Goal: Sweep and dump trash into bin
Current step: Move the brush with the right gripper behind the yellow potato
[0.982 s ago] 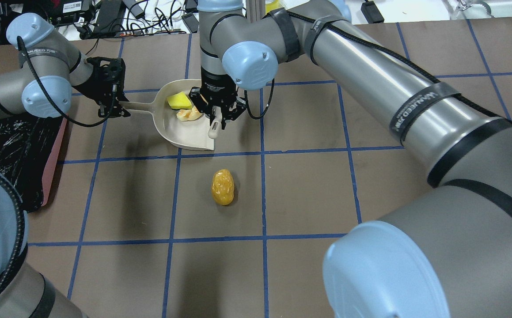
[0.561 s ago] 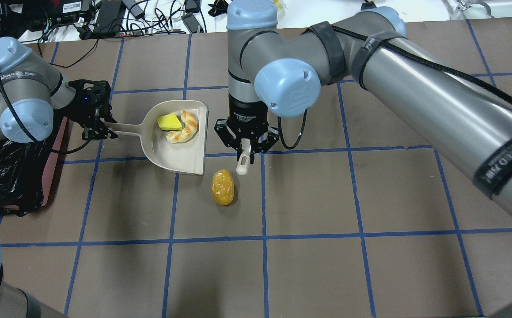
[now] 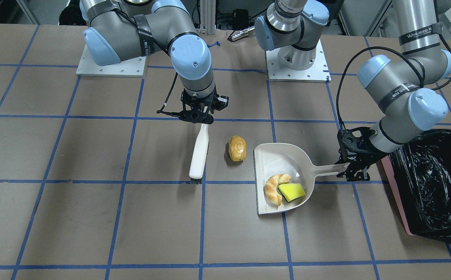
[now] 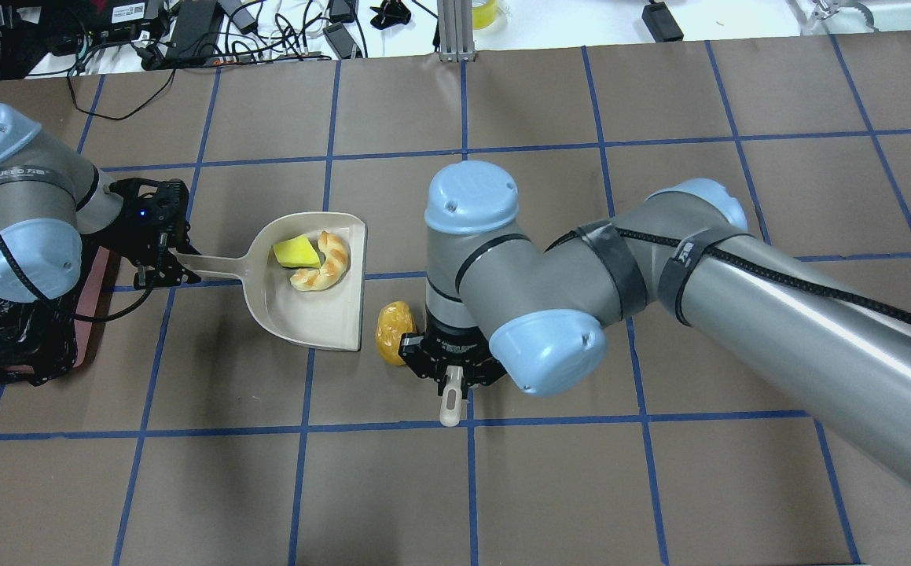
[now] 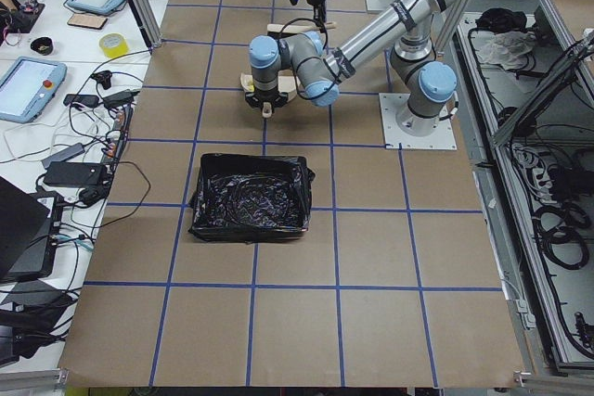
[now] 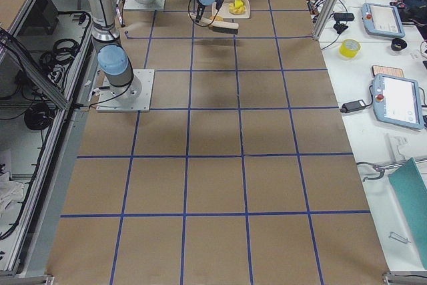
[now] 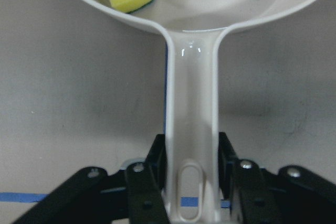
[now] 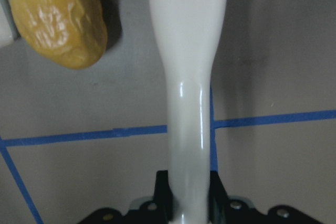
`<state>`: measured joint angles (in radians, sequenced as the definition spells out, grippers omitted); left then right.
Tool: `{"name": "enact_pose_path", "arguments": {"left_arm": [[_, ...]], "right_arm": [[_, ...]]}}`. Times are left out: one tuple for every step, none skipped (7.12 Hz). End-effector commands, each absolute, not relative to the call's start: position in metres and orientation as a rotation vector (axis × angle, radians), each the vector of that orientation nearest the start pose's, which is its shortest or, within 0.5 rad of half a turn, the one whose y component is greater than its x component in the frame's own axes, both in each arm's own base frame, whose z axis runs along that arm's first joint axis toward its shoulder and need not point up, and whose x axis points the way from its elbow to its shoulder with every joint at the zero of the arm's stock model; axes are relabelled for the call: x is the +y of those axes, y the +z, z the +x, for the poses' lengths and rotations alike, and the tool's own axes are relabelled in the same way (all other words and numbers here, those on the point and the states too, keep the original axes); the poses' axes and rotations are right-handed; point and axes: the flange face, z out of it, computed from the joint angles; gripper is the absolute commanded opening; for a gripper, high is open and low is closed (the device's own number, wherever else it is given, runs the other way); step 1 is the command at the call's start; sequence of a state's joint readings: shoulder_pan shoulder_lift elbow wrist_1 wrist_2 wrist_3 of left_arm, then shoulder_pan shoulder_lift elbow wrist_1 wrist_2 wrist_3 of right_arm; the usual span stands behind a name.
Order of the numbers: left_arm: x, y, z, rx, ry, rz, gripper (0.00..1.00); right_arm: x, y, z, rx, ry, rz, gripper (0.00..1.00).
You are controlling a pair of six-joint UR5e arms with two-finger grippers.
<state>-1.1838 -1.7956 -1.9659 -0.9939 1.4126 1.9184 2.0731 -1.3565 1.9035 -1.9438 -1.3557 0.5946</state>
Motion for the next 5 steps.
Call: {"name": "enact_pose_path", "arguments": {"left_arm": [[-0.514,0.244,0.053,2.361,-0.2,2.231,0.0],[-0.512,0.245,0.05,2.364,-0.205,2.228,0.0],[-0.51,0.245,0.049,2.365,-0.203,2.231,0.0],[-0.51,0.245,0.05,2.364,-0.204,2.23,0.0],[-0.509,0.244,0.049,2.366,-0.202,2.232,0.0]], "right_arm": [[-0.333,0.24,0.397,3.019,0.356,0.101,0.0],[-0.326,0.234,0.398,3.019,0.358,0.099,0.0],[-0.326,0.231,0.398,3.019,0.362,0.106,0.0],[-0.33,0.23,0.404,2.997,0.338,0.182,0.0],[-0.328,0.224,0.415,2.99,0.312,0.175,0.0]]}}
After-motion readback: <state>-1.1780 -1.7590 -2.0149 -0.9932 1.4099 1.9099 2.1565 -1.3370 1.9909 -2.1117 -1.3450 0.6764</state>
